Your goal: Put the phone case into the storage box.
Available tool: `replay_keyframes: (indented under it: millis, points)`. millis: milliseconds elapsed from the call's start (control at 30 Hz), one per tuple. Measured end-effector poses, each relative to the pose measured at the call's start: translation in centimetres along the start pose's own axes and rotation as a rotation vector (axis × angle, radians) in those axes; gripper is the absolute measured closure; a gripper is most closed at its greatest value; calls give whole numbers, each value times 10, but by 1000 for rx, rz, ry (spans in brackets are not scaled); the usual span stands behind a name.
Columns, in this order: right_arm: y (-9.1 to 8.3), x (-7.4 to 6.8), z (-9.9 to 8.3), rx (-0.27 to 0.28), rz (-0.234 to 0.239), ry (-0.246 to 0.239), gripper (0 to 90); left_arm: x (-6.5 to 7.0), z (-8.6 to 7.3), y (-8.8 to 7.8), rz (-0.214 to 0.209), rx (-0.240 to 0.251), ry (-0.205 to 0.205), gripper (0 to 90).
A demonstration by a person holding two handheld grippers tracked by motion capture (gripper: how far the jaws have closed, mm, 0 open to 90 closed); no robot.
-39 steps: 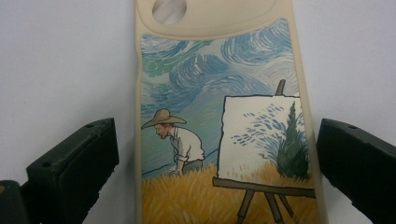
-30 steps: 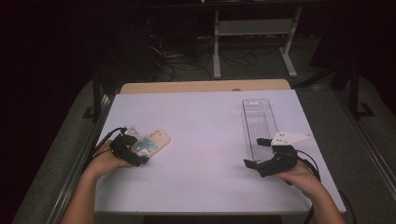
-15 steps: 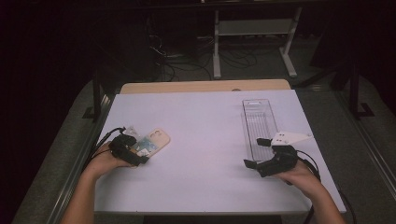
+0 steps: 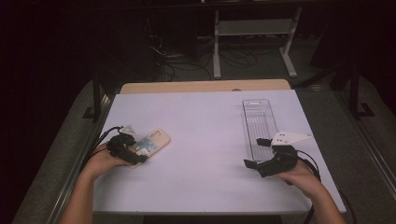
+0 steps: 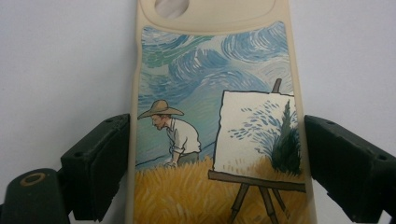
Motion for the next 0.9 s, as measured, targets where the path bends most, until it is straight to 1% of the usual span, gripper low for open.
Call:
replay_keyframes:
  millis: [100, 200, 233, 300, 367, 400, 467, 533, 600, 667, 700, 733, 767, 800, 833, 900]
  points:
    - [0, 0, 0, -1, 0, 2, 34, 1, 2, -1, -8, 12, 3, 108]
    - [0, 0, 0, -1, 0, 0, 34, 3, 3, -2, -11, 14, 3, 109]
    - [0, 0, 0, -2, -1, -1, 34, 4, 4, -3, -9, 10, 11, 109]
    - [0, 0, 0, -2, -1, -1, 34, 5, 6, -3, -6, 22, 7, 109]
    - [0, 0, 0, -4, -3, -2, 34, 6, 7, -4, -7, 23, 17, 110]
    - [0, 0, 0, -2, -2, -1, 34, 6, 8, -5, -7, 30, 14, 110]
    - [0, 0, 0, -2, 0, -1, 34, 7, 9, -6, -11, 38, 23, 111]
    - [0, 0, 0, -3, -1, -1, 34, 8, 11, -8, -13, 50, 19, 111]
    - [0, 0, 0, -3, -1, -2, 34, 7, 11, -11, -18, 46, 37, 111]
    - [0, 0, 0, -5, -2, -3, 34, 9, 13, -12, -16, 55, 35, 112]
    - [0, 0, 0, -3, -1, -2, 34, 10, 14, -13, -14, 45, 39, 112]
    - [0, 0, 0, -6, -3, -4, 34, 10, 15, -14, -15, 49, 46, 112]
    - [0, 0, 0, -6, -2, -4, 34, 13, 18, -14, -19, 63, 39, 112]
    - [0, 0, 0, -4, 0, -2, 34, 14, 19, -14, -19, 66, 50, 112]
    - [0, 0, 0, -4, 0, -2, 34, 16, 21, -15, -22, 67, 47, 112]
    - [0, 0, 0, -5, 0, -2, 34, 18, 24, -16, -24, 71, 62, 112]
Point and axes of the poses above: each handheld gripper's, and its own axes: y roughly forward along the jaws, z roughly out of its top, x roughly to its right, the point moved 7 cm from there along y, roughly forward along the jaws, and after that the axes turned 8 degrees about -z, right-handed, at the moved point
